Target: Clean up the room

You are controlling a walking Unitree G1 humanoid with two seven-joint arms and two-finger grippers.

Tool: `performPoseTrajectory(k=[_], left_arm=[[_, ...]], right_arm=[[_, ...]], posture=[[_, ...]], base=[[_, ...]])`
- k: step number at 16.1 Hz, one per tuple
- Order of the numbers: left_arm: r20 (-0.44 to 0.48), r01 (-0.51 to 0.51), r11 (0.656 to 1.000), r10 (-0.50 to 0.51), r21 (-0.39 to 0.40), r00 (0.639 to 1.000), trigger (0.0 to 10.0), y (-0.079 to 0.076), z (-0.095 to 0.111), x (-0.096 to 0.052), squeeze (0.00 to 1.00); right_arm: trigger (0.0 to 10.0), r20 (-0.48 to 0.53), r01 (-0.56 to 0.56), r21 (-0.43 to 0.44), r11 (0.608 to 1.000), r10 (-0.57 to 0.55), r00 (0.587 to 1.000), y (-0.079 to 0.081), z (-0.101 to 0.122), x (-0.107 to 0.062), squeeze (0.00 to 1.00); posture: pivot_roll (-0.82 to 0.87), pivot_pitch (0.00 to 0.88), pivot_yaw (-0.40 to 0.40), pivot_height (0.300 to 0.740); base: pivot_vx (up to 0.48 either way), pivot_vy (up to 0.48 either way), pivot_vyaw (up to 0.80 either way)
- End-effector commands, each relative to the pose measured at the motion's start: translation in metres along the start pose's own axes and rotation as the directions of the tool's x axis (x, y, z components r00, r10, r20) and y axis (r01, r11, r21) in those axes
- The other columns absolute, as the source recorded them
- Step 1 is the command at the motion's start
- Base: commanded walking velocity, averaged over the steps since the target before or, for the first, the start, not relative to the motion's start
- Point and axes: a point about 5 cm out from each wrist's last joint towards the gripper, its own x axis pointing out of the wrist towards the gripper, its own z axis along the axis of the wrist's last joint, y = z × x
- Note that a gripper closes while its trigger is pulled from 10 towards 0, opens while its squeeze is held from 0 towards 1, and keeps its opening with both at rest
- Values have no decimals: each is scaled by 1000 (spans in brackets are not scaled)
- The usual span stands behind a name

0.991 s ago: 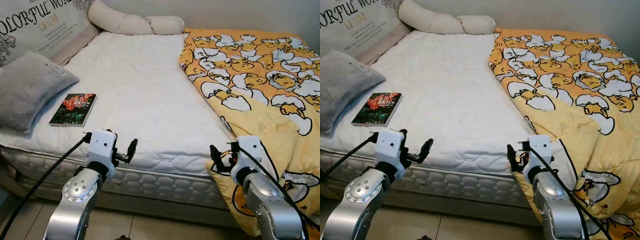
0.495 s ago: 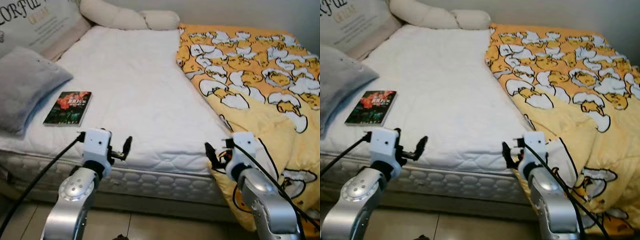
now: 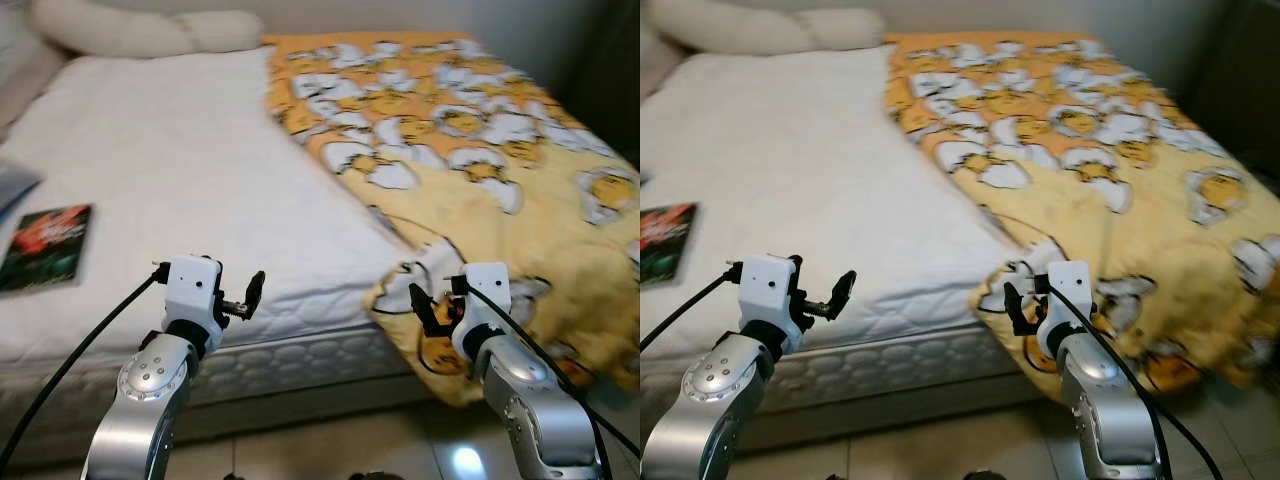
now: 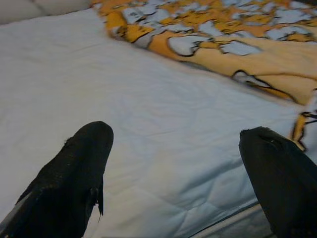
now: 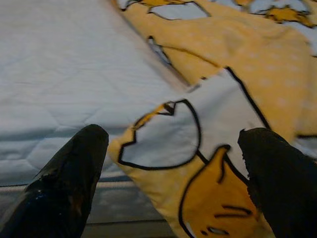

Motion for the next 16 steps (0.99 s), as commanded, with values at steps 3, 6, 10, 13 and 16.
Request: performPoseTrajectory(k=[3,6,10,13,16], left_arm=[[0,14,1000,-14,-5,1000,10000,-1,2,1,0],[0,19,1000,-19,-8,1000,10000,-2,2,2,0],[-3,7,1000,-7,-10,1000,10000,0,1,5,0],[-3,3,1000,-3,-17,1000,10000,1,1,6,0],[-2,3,1000,-3,-23,1000,10000,1,0,7,0]], right_arm=[[10000,-17,2,1,1000,-2,1000,-1,-1,1,0],[10000,-15,8,-6,1000,-8,1000,-2,0,1,0],[10000,-11,-2,-21,1000,1,1000,-2,1,2,0],[10000,-8,-7,-31,999,7,1000,-2,3,3,0],[10000,-10,-14,-32,999,14,1000,-1,4,5,0]], posture=[[36,0,-17,740],[34,0,-16,740],[30,0,-19,740],[28,0,-24,740],[26,0,-25,740]], base=[[0,0,-767],[160,0,-254],[243,0,0],[245,0,0],[269,0,-138]])
